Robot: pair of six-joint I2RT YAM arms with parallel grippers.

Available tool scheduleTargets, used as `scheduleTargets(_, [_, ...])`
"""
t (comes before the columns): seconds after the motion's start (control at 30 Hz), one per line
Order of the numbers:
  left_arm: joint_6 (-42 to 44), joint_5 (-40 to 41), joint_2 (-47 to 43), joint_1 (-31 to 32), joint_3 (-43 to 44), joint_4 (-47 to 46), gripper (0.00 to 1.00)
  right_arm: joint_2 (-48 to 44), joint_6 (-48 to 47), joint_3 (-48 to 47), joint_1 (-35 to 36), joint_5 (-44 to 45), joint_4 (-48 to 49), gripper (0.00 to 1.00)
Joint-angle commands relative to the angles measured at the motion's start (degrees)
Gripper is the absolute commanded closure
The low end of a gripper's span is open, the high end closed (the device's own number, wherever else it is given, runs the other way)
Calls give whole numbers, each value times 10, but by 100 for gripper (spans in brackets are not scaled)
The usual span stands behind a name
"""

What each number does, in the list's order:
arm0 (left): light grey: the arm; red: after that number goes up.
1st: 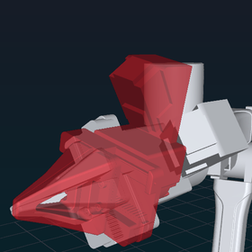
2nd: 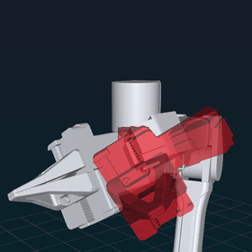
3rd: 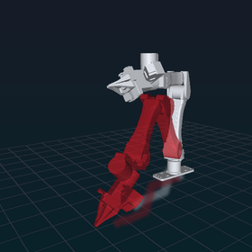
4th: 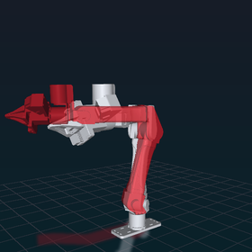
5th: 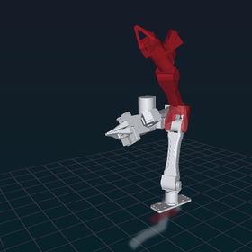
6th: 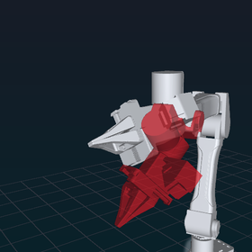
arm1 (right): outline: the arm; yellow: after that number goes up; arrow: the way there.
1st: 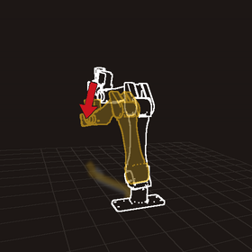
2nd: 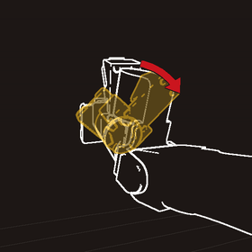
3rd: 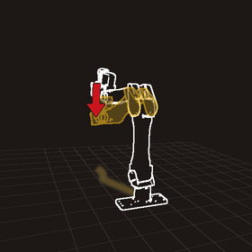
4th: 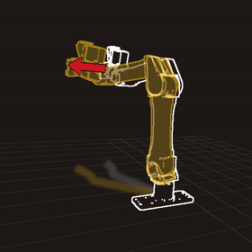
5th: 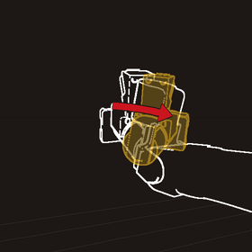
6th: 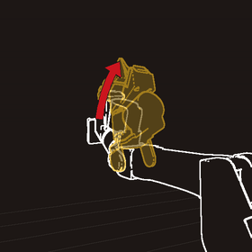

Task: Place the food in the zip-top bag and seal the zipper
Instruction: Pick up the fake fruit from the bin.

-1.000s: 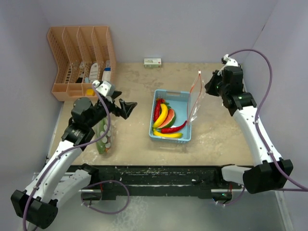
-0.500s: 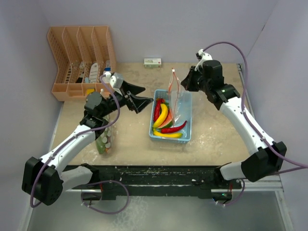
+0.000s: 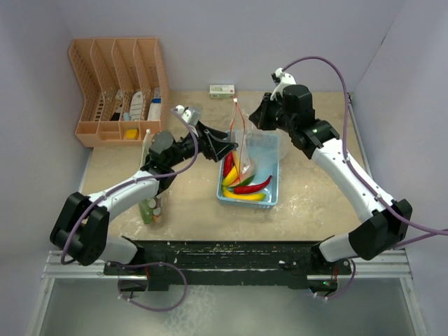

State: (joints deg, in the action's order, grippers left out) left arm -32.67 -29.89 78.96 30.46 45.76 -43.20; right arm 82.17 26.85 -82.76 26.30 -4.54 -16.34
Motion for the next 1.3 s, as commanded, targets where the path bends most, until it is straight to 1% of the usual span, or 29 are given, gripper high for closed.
scheduleTargets(0.0, [-31,8,28,4,28,-73,27,-14,5,-29,6,-14,22,100])
scheduleTargets(0.23, [-38,3,56,4,38,-82,44,-23,3,-23,8,-38,26,100])
scheduleTargets(0.37, [-44,-1,77,4,43,-95,50,-23,3,-22,12,-56,27,100])
scheduleTargets(0.4, [-42,-8,80,4,44,-98,55,-25,3,-21,11,-56,26,100])
scheduleTargets(0.43, [-36,-20,81,3,46,-97,62,-27,2,-20,12,-52,26,100])
scheduleTargets(0.47, [-28,-32,78,1,51,-88,74,-30,2,-20,11,-42,21,100])
scheduleTargets(0.5, [-20,-37,70,-3,52,-71,87,-34,4,-20,12,-34,14,100])
scheduleTargets(0.53, [-9,-37,56,-8,54,-39,100,-39,6,-20,12,-31,7,100])
scheduleTargets(0.57, [7,-26,38,-15,54,3,100,-43,4,-20,11,-33,5,100])
scheduleTargets(0.63, [60,18,-12,-22,57,104,100,-51,-6,-26,11,-4,-7,100])
scheduleTargets(0.73, [153,118,-97,-22,81,268,100,-57,-24,-36,11,45,-29,100])
scheduleTargets(0.83, [222,216,-149,-22,112,388,100,-56,-31,-49,11,81,-51,100])
scheduleTargets(0.93, [272,299,-184,-22,139,459,100,-51,-30,-56,11,86,-58,100])
scheduleTargets(1.03, [321,359,-198,-22,169,528,100,-46,-40,-55,11,81,-38,100])
scheduleTargets(1.13, [354,412,-198,-22,190,588,100,-41,-50,-54,11,18,-13,99])
scheduleTargets(1.2, [361,436,-200,-22,192,612,100,-38,-54,-50,11,-11,-5,93])
scheduleTargets(1.23, [361,443,-201,-22,192,621,100,-37,-55,-46,11,-21,-7,86])
scheduleTargets(1.27, [360,448,-200,-22,191,628,100,-35,-54,-39,11,-30,-10,82])
